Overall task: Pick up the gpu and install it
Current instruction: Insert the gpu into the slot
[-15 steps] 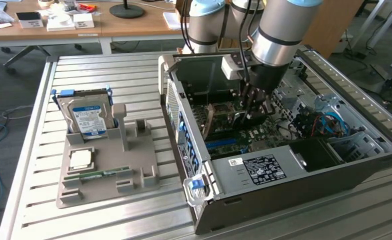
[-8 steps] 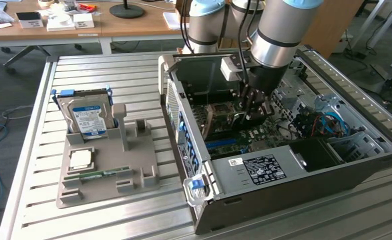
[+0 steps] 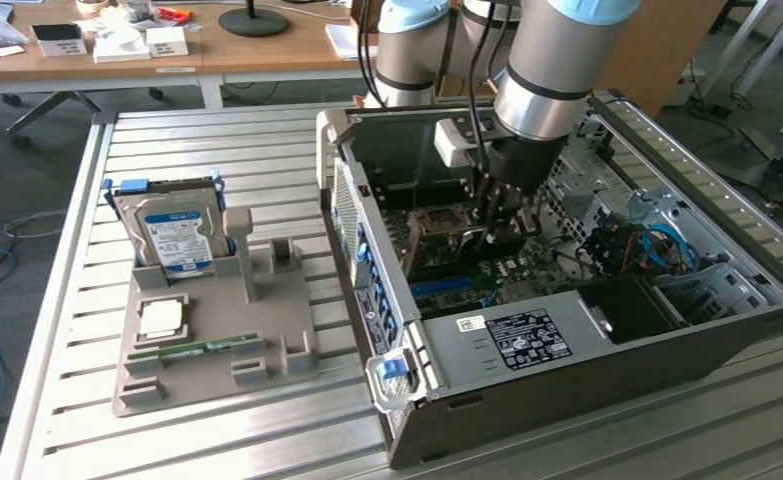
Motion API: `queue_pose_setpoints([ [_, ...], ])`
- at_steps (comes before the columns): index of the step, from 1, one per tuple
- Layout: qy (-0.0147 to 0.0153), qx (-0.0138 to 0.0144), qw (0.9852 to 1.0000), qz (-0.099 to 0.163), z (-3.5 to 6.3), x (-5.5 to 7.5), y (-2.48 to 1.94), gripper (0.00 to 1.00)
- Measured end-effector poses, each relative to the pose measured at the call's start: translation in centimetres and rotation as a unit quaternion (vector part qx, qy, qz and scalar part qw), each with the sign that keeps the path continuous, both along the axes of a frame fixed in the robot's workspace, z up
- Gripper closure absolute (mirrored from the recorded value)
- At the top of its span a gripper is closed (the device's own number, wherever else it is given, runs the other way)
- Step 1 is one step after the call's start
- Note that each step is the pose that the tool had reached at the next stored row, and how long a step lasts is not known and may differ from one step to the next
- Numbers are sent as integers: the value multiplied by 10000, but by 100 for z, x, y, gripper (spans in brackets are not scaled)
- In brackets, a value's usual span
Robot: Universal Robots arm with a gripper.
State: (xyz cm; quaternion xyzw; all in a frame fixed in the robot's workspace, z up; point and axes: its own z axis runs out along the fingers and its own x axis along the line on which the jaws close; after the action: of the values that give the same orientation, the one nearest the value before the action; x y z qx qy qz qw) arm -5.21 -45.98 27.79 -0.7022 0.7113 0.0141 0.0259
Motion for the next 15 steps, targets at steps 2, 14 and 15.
queue_pose_setpoints([
  [2,0,0,10000,1,-14,-6,0,73],
  [14,0,-1,10000,1,-54,-41,-18,73],
  [15,0,-1,10000,1,-57,-46,-19,73],
])
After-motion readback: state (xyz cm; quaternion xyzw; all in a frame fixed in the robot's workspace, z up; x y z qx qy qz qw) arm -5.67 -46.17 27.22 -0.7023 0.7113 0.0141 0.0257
